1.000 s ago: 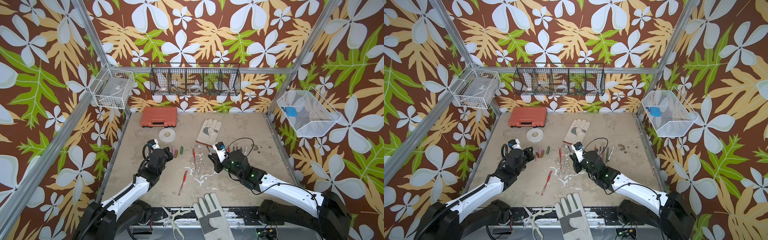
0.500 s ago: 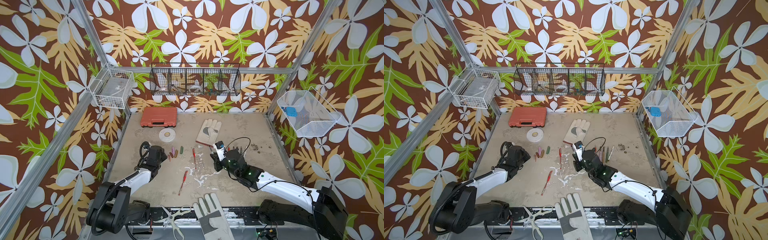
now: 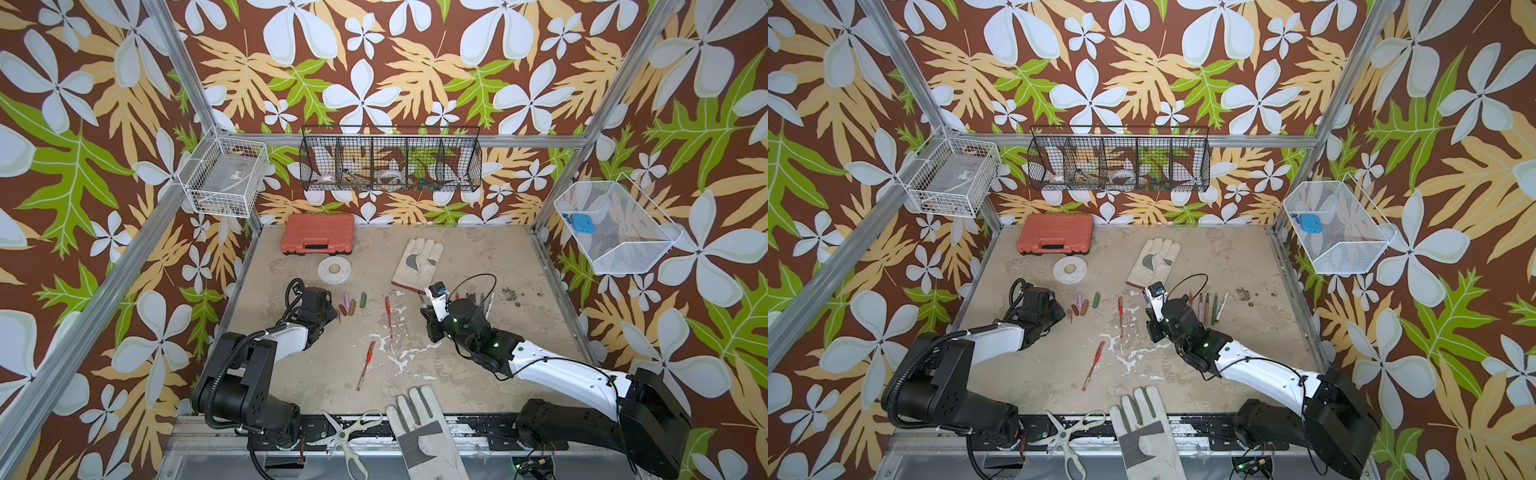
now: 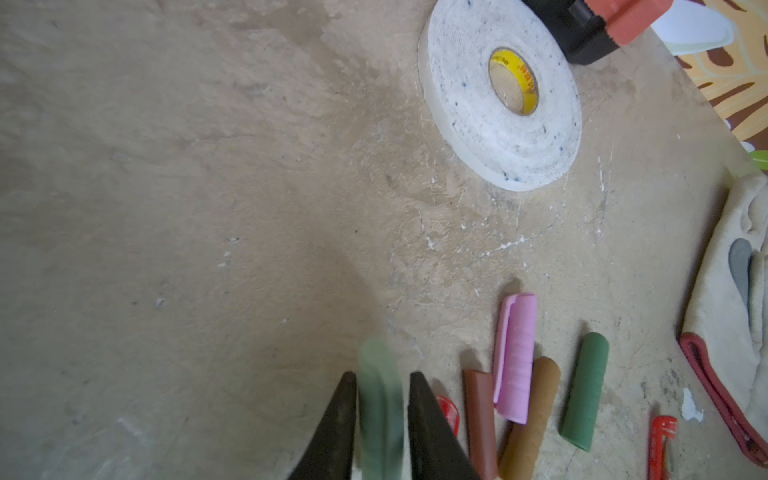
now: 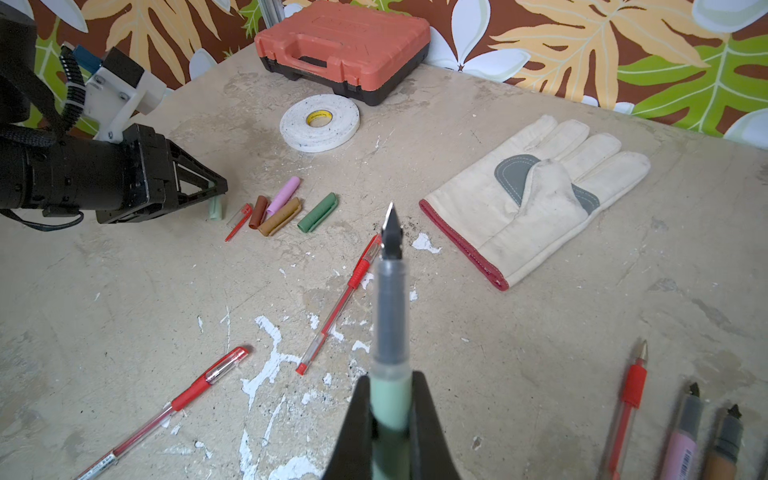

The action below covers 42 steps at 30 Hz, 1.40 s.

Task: Open the pen caps
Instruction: 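Release the green cap with left while right sets highlighter beside markers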

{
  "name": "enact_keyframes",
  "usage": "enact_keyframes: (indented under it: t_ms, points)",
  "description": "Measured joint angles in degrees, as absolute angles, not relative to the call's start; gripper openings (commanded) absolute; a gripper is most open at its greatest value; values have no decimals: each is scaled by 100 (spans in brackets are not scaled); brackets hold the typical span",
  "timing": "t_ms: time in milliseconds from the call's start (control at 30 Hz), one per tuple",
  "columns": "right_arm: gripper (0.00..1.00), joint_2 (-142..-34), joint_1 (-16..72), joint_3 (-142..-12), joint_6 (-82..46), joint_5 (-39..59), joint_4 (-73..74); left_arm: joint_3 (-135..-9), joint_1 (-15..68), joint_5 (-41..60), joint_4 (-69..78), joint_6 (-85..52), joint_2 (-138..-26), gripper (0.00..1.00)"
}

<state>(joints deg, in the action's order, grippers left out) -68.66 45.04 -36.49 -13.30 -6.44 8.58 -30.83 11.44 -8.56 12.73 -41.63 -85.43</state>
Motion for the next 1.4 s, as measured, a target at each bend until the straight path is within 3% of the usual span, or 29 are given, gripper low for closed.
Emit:
enact_keyframes:
  t_ms: [233, 400, 767, 1000, 1400]
  points:
    - [0, -6748, 4364, -3601, -1380, -644, 858, -3148, 1140, -720, 1273, -4110, -8632, 47]
    - [0, -6794, 3938, -3583, -1684, -648, 799, -3013, 1151, -556, 1358, -4016, -8062, 55]
    - [2, -7502, 3221, -3680, -2379, -980, 436, -2204, 2255, 95, 2386, -3415, -6130, 62]
    - [6, -8643, 3013, -4174, -2423, -1046, 115, -2176, 2418, 928, 3194, -3146, -6534, 62]
    - [14, -9564, 2808, -4611, -2464, -1087, -174, -2585, 2628, 1678, 3409, -3030, -7332, 62]
